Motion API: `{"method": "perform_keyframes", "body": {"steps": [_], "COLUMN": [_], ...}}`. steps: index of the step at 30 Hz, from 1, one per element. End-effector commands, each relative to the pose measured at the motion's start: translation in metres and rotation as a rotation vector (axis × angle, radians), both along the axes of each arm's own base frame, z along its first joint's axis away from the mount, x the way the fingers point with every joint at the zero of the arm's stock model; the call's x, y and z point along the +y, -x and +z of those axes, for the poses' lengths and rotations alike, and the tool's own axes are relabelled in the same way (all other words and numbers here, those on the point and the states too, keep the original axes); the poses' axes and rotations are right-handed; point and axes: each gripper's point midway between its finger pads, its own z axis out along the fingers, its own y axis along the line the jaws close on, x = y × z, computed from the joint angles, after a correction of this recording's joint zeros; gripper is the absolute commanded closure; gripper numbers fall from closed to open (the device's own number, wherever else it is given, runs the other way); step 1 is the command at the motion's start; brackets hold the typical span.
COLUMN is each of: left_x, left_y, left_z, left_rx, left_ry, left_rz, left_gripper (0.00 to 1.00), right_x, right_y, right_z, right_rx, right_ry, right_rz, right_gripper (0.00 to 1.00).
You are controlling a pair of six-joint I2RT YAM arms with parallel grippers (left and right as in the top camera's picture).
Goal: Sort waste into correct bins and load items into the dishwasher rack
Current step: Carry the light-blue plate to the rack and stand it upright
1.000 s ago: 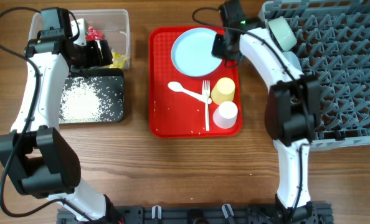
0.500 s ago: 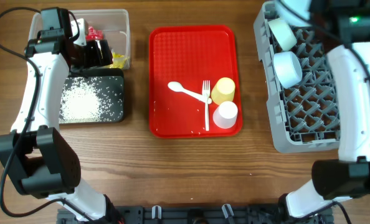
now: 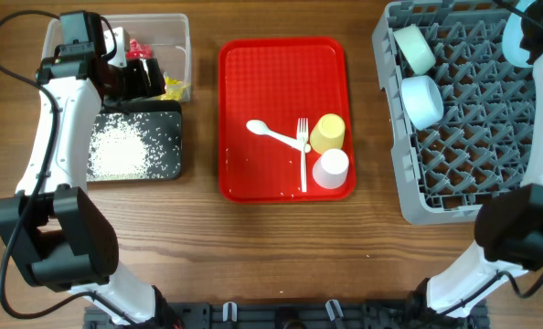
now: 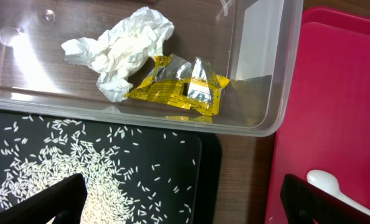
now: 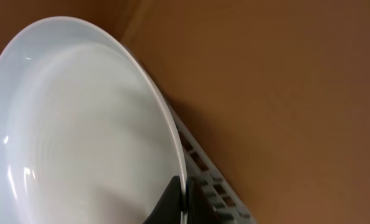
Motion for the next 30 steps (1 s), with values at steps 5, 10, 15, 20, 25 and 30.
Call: {"method": "perform_keyframes", "body": {"steps": [5,10,15,20,25,30], "left_x": [0.002,0.002,0.002,0.002,0.002,0.002], "left_y": [-0.001,-0.001,-0.001,-0.001,-0.001,-0.001], "left_z": [0.007,0.007,0.007,0.007,0.007,0.007], "left_rx": [-0.019,-0.019,-0.019,-0.019,-0.019,-0.018], "left_ry": [-0.005,-0.005,-0.005,-0.005,-0.005,-0.005], "left_rz": [0.01,0.01,0.01,0.01,0.01,0.01], "left_gripper": [0.0,0.0,0.0,0.0,0.0,0.0], "right_x": [0.024,0.026,0.005,0.002,0.007,0.019], "right_y": [-0.034,-0.041,-0.037,-0.046,-0.056,-0.061], "right_z": [-0.039,-0.068,-0.072,-0.061,-0.058,-0.059], "right_rx": [0.159,0.232,0.262,0.22,0.203,0.204], "right_ry": [-0.025,-0.052,0.04,0.076,0.085,0.08], "right_rz": [0.234,0.262,0.136,0.144,0.19,0.217], "right_gripper": [0.96,0.96,0.96,0.96,0.96,0.96]}}
